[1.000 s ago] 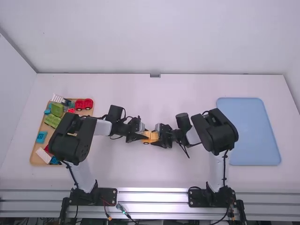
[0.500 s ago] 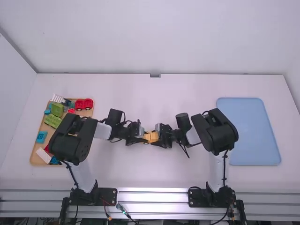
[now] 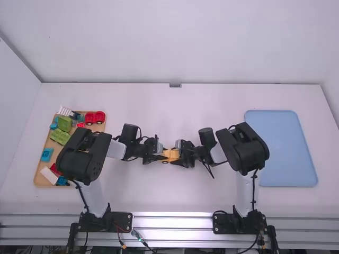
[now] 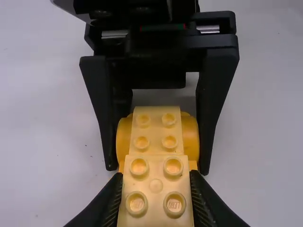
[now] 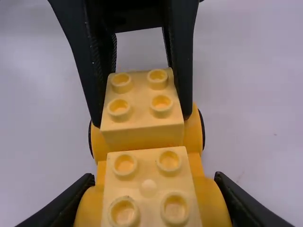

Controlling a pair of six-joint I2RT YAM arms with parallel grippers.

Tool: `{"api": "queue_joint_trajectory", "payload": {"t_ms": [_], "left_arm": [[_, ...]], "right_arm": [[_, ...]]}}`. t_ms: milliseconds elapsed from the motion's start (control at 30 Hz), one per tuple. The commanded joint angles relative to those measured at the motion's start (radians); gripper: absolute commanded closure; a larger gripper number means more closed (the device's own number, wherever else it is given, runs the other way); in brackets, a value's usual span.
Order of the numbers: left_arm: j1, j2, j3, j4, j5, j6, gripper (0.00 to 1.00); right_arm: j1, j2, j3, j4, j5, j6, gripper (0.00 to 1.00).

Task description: Assemble lego blocks to make yellow taxi

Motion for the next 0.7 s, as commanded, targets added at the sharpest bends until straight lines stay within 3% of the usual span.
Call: {"api": "queue_joint_trajectory", "payload": {"t_ms": [0,300,333,367,400,533,667], "left_arm": [[-0.016,0.023,-0.003,-0.008,0.003,-0.002,0.86],[-0.069,0.023,0.023,-0.036,-0.051,-0.002,0.85],[-0.071,0.023,0.026,-0.048,-0.06,-0.002,0.76],[-0.071,0.023,0.027,-0.049,-0.06,-0.002,0.73],[-0.069,0.023,0.028,-0.055,-0.06,-0.002,0.56],[-0.062,0.023,0.028,-0.048,-0.058,-0.002,0.38],[-0.063,0.013,0.028,-0.031,-0.035,-0.002,0.33]], "right_arm": [[0.005,0.016,0.002,-0.008,0.025,-0.015,0.6],[0.005,0.016,0.003,-0.008,0.024,-0.014,0.6],[0.005,0.016,0.003,-0.008,0.024,-0.014,0.59],[0.005,0.016,0.003,-0.008,0.024,-0.014,0.59],[0.005,0.016,0.003,-0.008,0.025,-0.014,0.6],[0.005,0.016,0.002,-0.008,0.025,-0.014,0.6],[0.005,0.016,0.002,-0.008,0.032,-0.014,0.6]]}}
